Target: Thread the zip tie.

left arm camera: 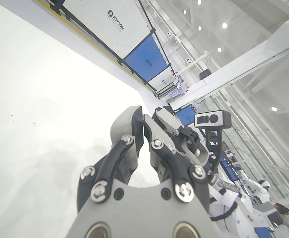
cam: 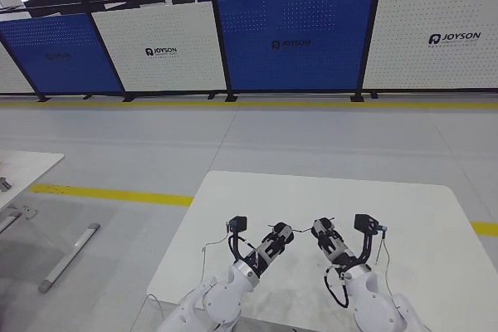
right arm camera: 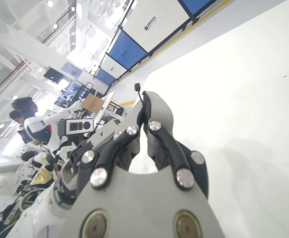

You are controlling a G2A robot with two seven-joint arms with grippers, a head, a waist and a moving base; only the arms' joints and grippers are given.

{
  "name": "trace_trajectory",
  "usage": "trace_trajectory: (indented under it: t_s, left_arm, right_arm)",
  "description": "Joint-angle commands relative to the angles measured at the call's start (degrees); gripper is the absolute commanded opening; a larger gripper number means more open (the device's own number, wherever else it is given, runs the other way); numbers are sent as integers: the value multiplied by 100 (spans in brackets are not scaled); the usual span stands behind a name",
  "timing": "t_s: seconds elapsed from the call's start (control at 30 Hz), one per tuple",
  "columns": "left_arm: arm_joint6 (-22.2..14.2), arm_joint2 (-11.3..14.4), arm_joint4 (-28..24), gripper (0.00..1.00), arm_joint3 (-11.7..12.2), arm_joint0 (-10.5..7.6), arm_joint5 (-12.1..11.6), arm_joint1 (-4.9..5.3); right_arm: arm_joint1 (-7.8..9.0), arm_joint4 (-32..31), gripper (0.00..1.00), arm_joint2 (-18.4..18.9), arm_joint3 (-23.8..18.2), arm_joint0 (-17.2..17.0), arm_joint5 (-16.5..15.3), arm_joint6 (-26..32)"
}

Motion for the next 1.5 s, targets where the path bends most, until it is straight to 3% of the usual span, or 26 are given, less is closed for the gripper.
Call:
trace_trajectory:
  t_s: [0.0, 1.2, 1.47]
  left_arm:
    - [0, 0, 0, 0, 0, 0, 0, 0]
    - [5, 0, -4, 0, 3, -1, 6, -1]
    - [260, 34, -568, 0, 30, -25, 199, -72]
  right_arm:
    - [1, -10, 0, 20, -10, -17, -6, 5]
    - [-63, 95, 0, -70, 117, 94, -62, 129]
    - [-93, -18, 0, -159, 163, 21, -207, -192]
